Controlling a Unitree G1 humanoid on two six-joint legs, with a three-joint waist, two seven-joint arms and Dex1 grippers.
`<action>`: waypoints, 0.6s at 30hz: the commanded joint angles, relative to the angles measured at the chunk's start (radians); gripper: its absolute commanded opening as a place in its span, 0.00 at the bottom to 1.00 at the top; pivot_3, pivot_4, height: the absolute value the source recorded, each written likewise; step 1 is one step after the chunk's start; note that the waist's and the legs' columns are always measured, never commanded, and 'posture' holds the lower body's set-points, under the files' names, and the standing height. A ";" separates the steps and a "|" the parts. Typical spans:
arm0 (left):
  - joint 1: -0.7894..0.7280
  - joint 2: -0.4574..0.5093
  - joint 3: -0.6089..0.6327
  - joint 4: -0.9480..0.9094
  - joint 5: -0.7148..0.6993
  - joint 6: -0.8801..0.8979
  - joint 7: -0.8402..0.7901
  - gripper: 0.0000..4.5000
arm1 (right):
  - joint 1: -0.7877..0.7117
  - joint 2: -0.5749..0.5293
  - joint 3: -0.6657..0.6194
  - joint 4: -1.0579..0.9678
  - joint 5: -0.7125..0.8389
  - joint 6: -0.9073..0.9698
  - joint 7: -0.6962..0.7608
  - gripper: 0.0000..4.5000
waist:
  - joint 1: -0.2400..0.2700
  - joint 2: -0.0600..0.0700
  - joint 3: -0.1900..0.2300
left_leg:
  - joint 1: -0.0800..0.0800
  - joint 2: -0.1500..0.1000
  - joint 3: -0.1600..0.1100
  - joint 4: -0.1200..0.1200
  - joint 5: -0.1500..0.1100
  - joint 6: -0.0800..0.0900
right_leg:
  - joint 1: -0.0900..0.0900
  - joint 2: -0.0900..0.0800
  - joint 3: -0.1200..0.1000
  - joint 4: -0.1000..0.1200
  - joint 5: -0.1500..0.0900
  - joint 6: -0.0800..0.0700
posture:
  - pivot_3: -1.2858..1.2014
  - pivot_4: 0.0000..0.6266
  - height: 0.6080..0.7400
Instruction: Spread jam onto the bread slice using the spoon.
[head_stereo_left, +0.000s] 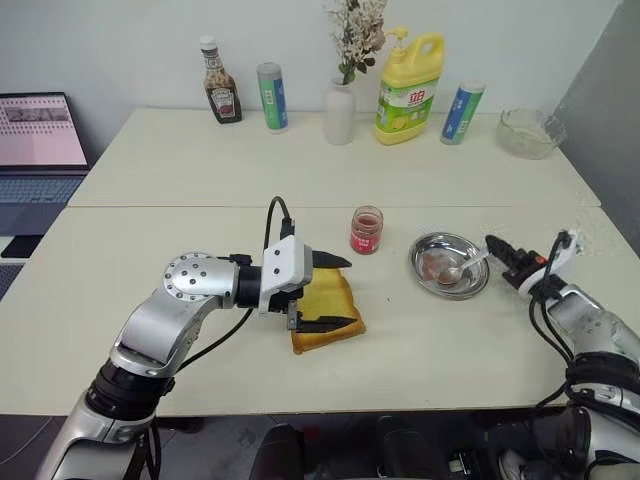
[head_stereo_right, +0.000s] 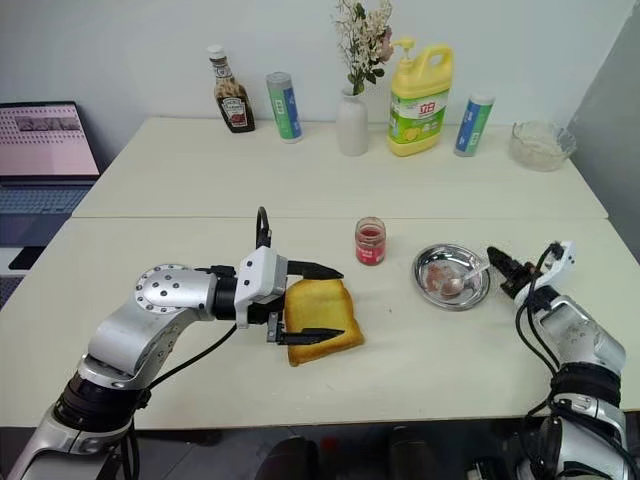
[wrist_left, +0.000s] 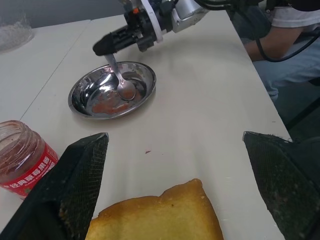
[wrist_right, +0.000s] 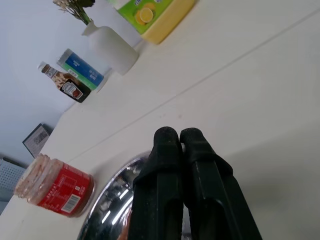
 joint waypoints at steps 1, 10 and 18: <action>-0.017 -0.005 0.009 0.000 0.008 -0.023 0.007 1.00 | 0.016 -0.012 -0.046 -0.054 0.035 0.031 -0.024 0.01 | 0.003 0.000 0.000 | 0.000 0.000 0.000 0.000 0.000 0.000 | 0.000 0.000 0.000 0.000 0.000 0.000 | 0.52 0.24 1.00; 0.021 0.008 0.092 0.001 -0.012 0.025 0.093 1.00 | 0.092 -0.013 -0.076 -0.393 0.140 0.137 -0.096 0.01 | 0.007 0.002 0.001 | -0.003 0.000 0.000 -0.001 0.000 0.000 | -0.003 0.000 0.001 0.000 0.000 0.000 | 0.52 0.24 1.00; 0.119 0.035 0.227 -0.007 -0.003 0.084 0.231 1.00 | 0.008 -0.018 0.001 -0.797 0.234 0.234 -0.276 0.01 | -0.006 0.006 0.004 | -0.006 0.001 0.002 -0.001 0.000 0.000 | -0.009 0.001 0.003 0.002 -0.002 0.003 | 0.52 0.24 1.00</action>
